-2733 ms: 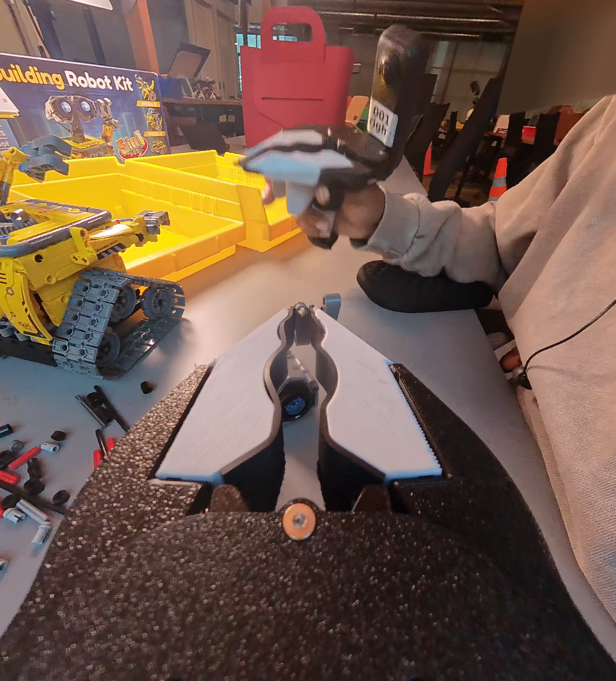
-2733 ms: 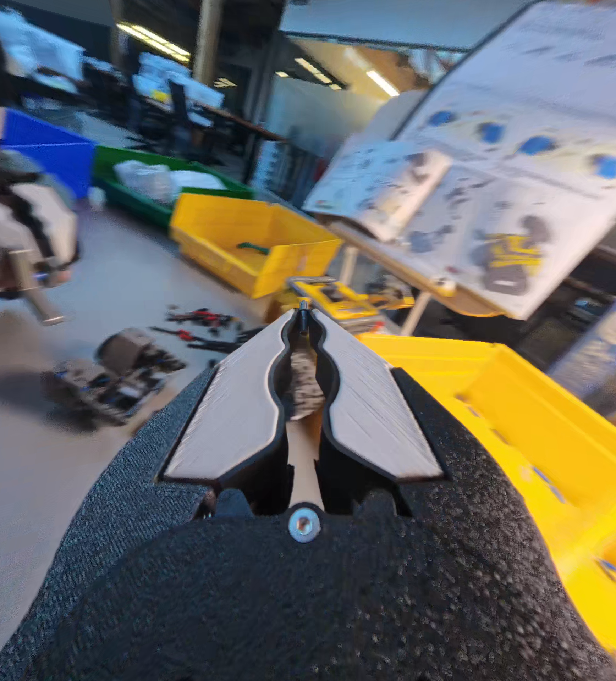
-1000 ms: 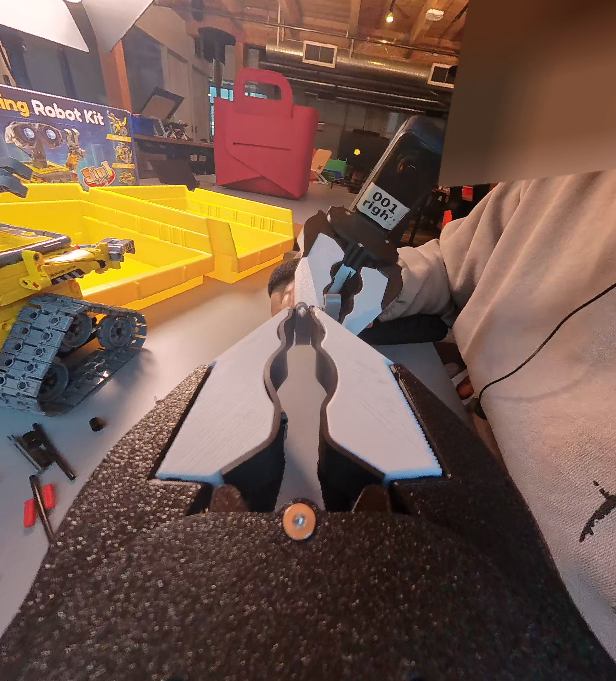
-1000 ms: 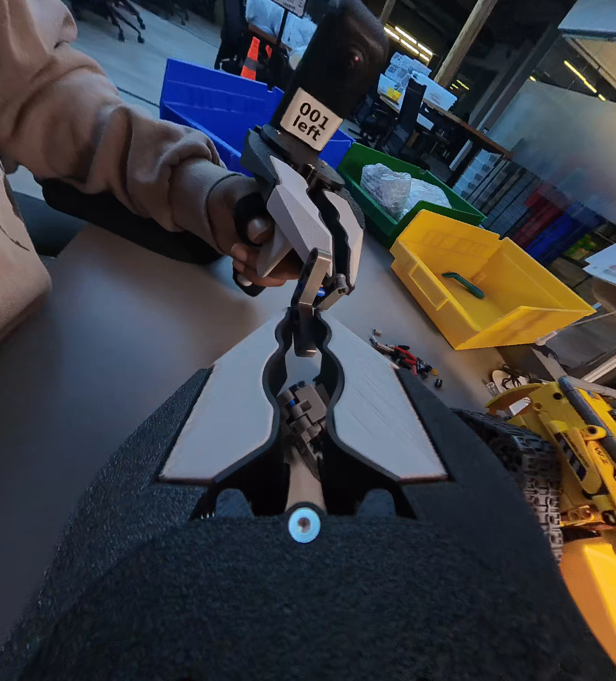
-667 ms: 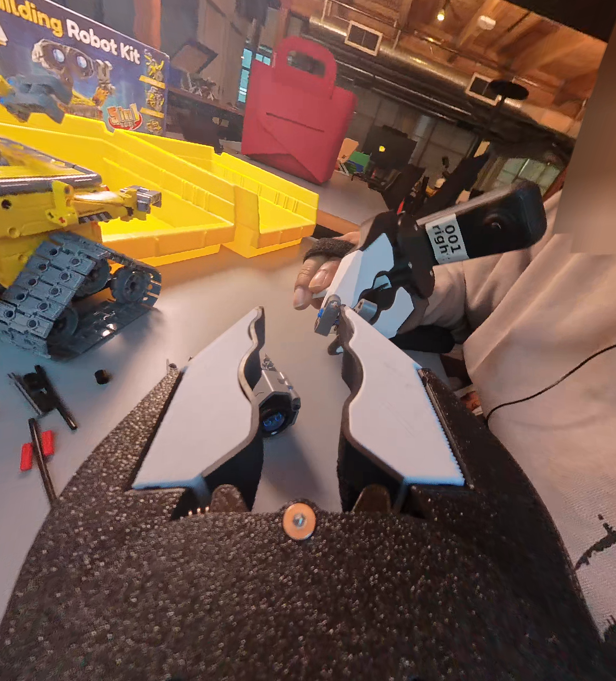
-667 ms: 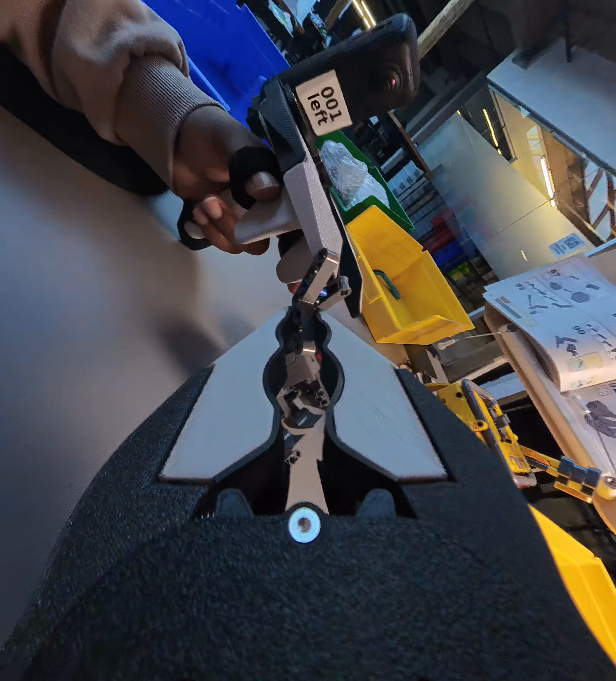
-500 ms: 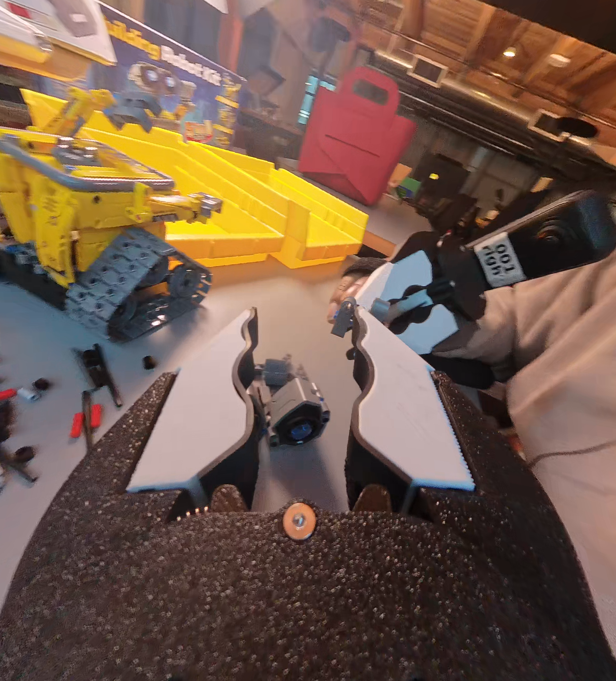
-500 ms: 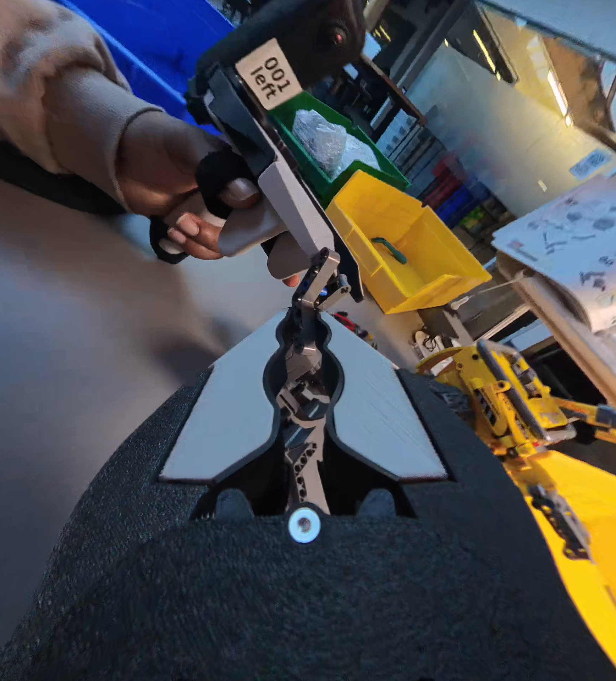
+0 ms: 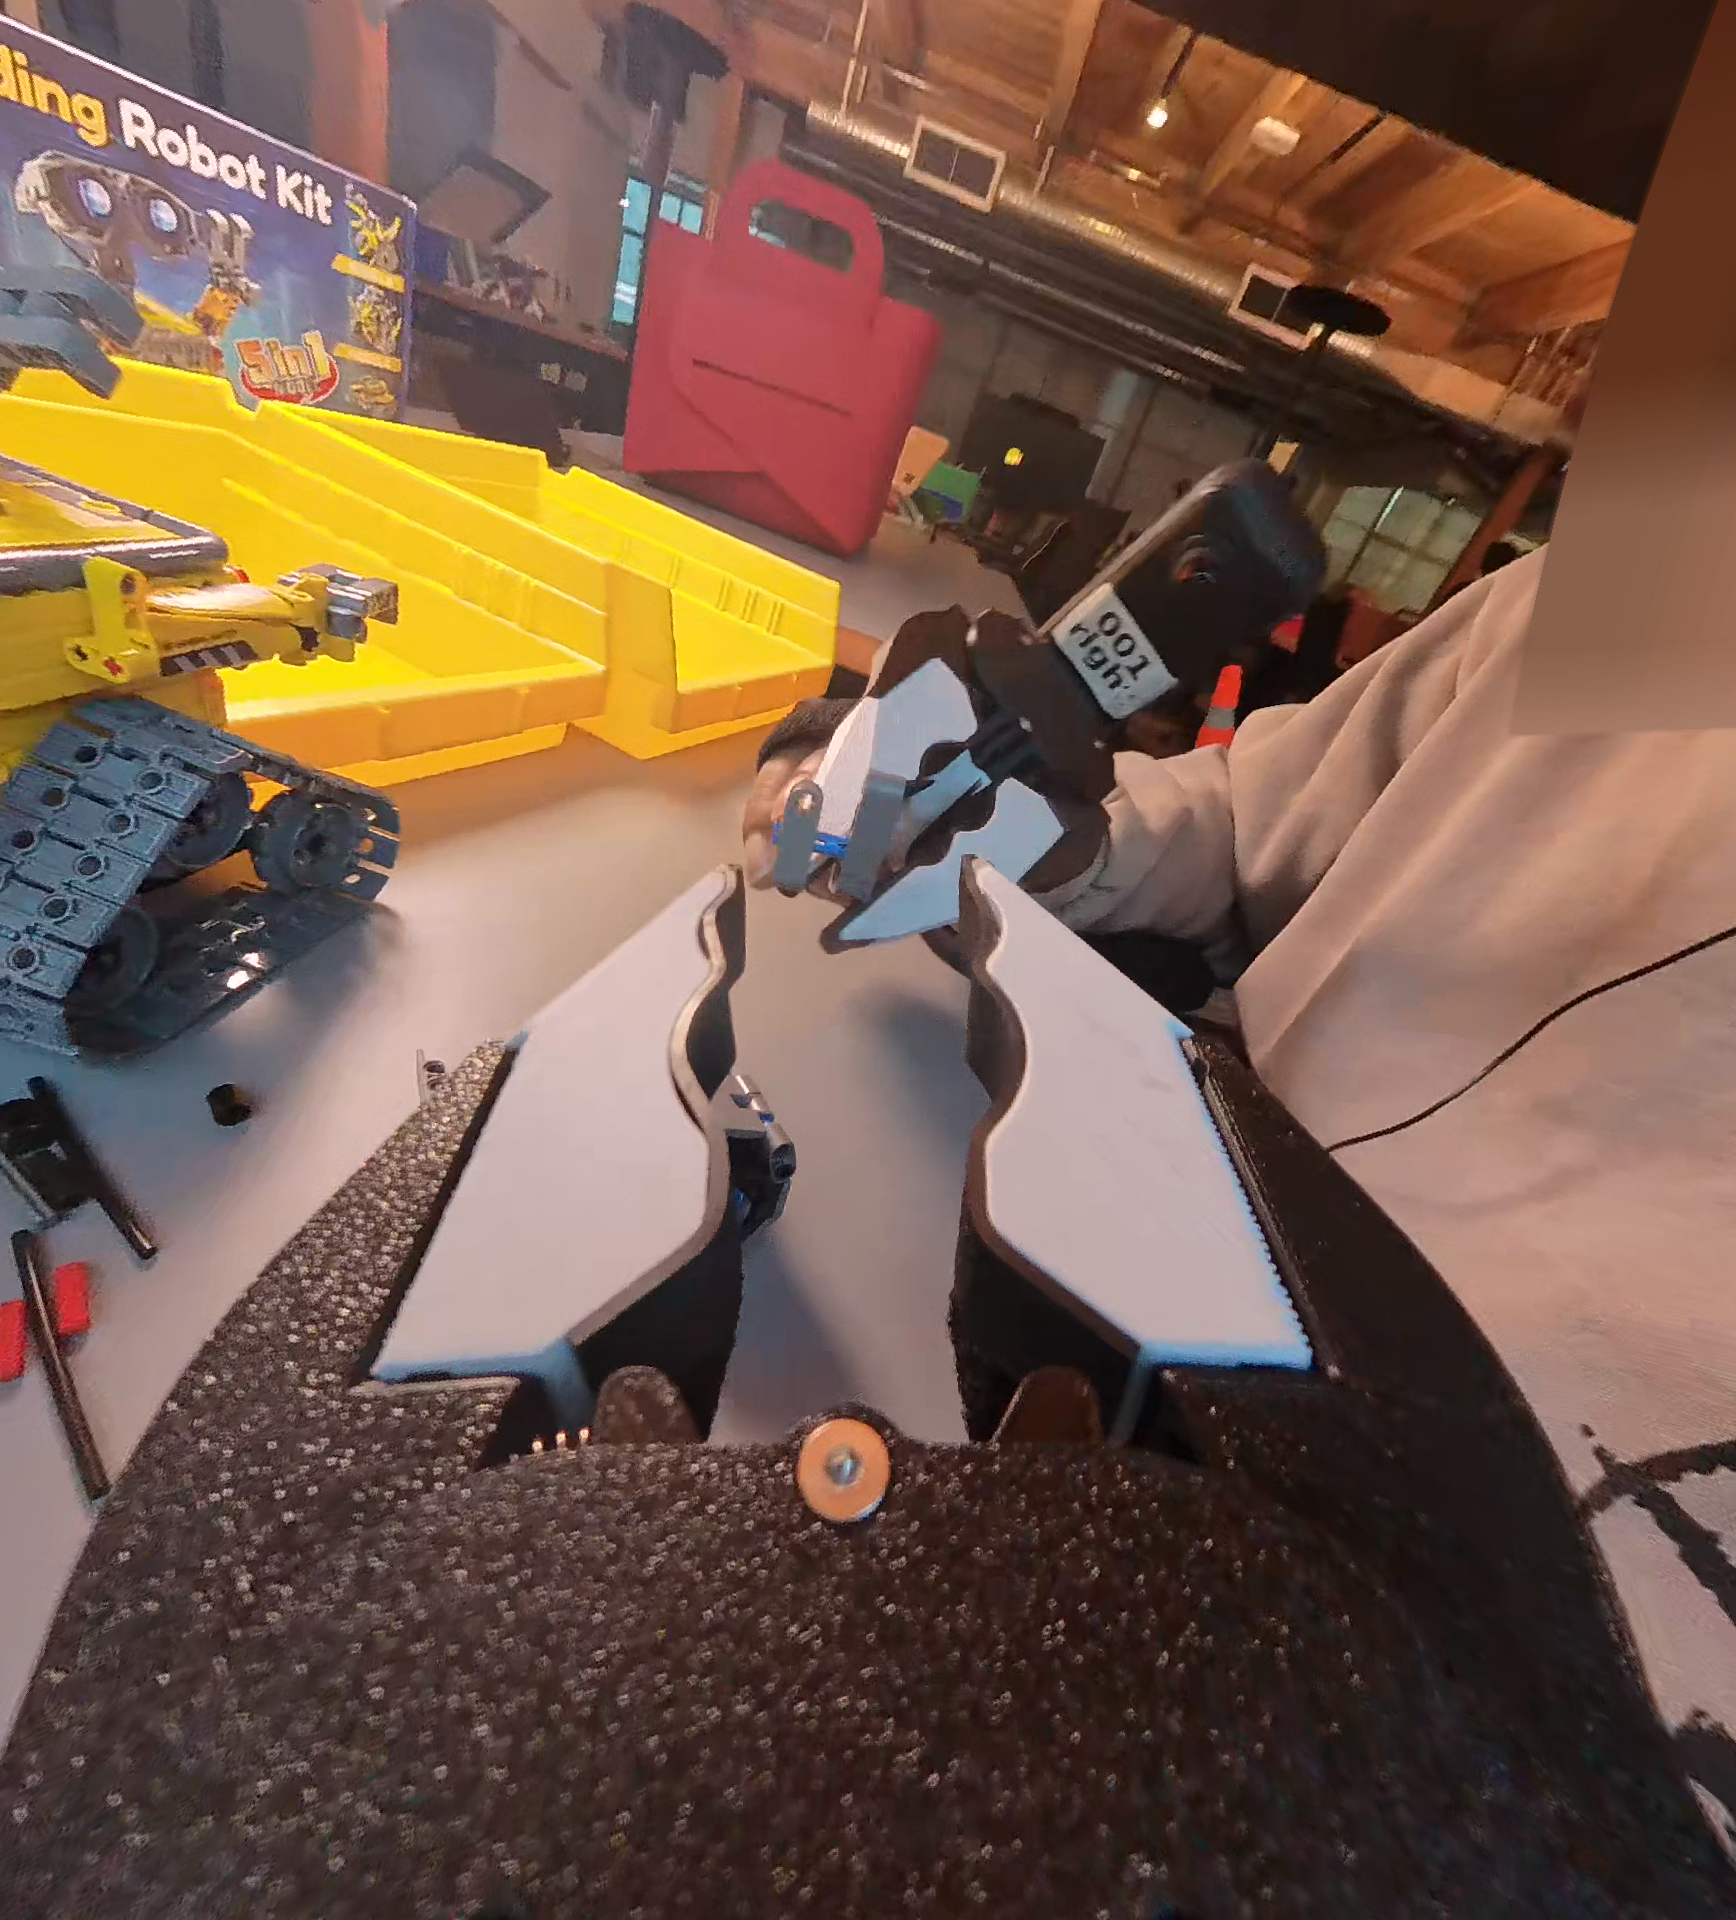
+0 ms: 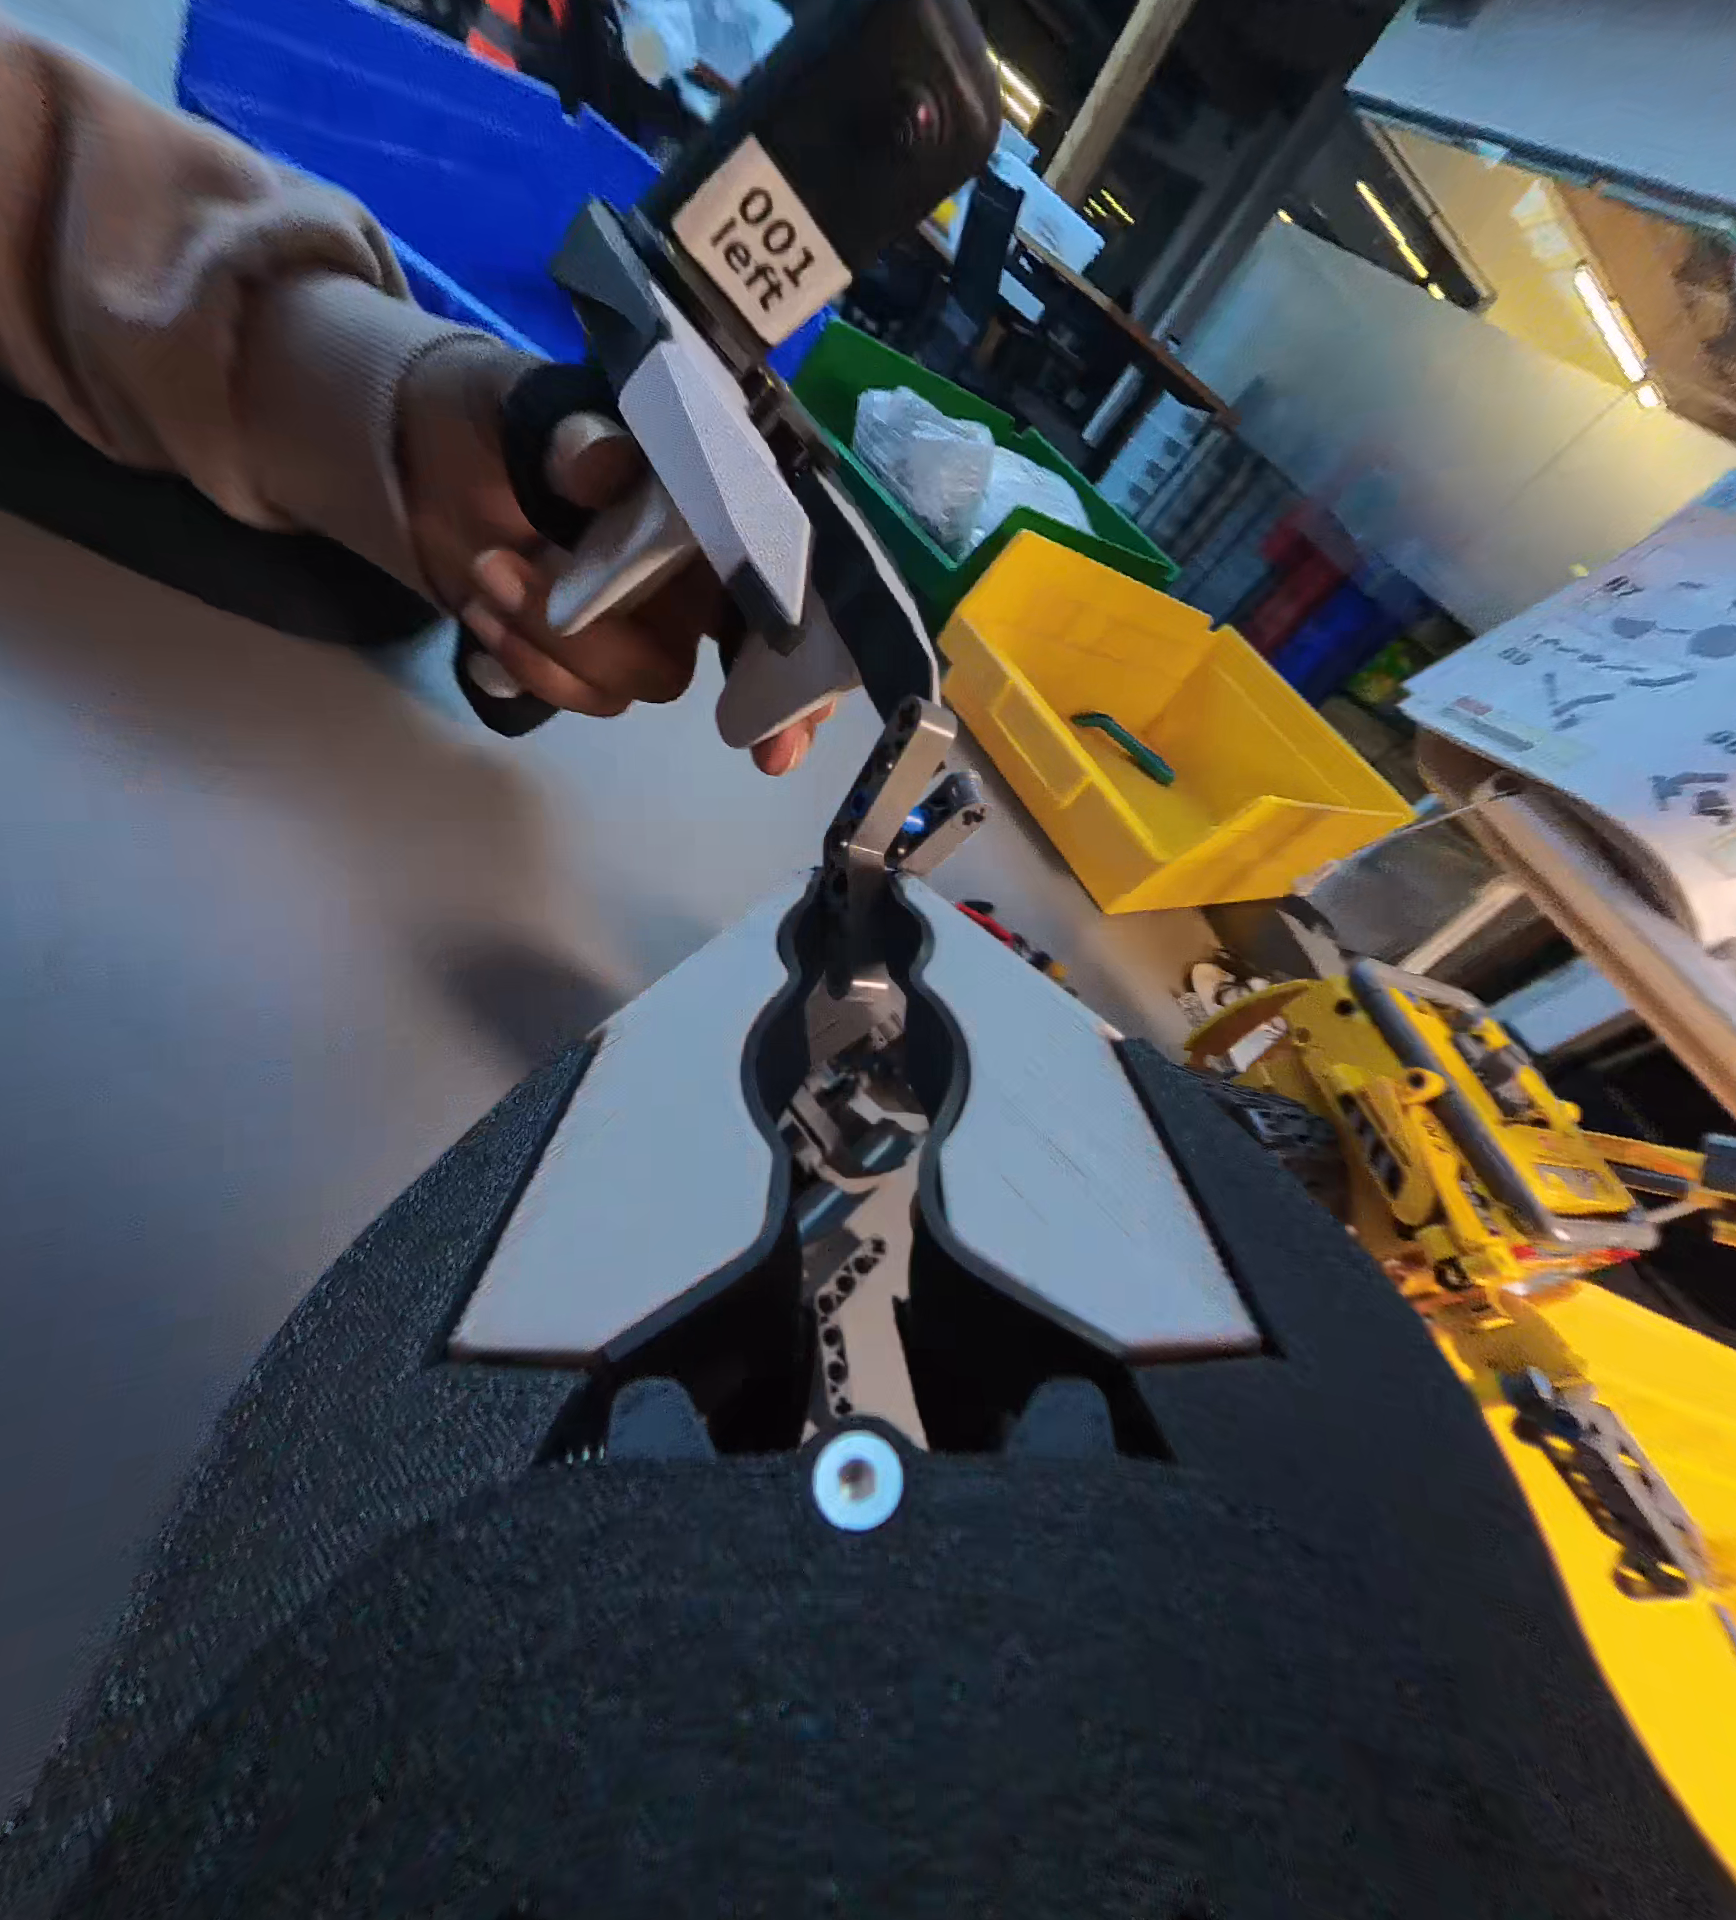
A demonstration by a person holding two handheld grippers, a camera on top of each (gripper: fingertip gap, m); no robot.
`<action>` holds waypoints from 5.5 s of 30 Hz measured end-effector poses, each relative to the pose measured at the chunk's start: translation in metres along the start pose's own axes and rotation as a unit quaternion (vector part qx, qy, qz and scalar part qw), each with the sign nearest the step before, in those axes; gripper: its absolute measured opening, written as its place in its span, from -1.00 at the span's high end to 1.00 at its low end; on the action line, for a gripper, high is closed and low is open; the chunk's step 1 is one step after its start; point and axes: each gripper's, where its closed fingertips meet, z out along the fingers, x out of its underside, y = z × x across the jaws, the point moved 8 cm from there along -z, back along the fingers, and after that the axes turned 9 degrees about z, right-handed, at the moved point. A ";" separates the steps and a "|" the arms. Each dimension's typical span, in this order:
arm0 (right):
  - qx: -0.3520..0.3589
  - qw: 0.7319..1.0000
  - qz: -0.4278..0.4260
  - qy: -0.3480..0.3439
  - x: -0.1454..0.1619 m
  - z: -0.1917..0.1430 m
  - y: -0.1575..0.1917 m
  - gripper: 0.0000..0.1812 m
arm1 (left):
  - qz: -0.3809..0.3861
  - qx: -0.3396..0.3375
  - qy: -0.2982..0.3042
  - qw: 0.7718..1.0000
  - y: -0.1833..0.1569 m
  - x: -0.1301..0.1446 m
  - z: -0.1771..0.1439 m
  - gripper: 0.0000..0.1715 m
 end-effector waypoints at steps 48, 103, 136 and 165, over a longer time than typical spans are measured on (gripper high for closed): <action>-0.260 0.940 0.214 -0.058 -0.010 -0.009 0.019 0.90 | 0.077 0.173 0.065 0.980 -0.037 0.017 0.007 0.89; 0.434 0.752 0.298 0.396 0.177 -0.254 -0.244 0.76 | 0.037 -0.015 0.094 0.995 0.004 0.017 -0.010 0.93; -0.172 0.931 0.318 -0.061 0.008 0.000 -0.001 1.00 | 0.066 0.013 0.098 0.993 -0.012 0.020 0.007 0.92; -0.208 0.937 0.271 -0.070 0.002 -0.004 0.010 0.96 | 0.098 0.063 0.084 0.990 -0.028 0.019 0.011 0.93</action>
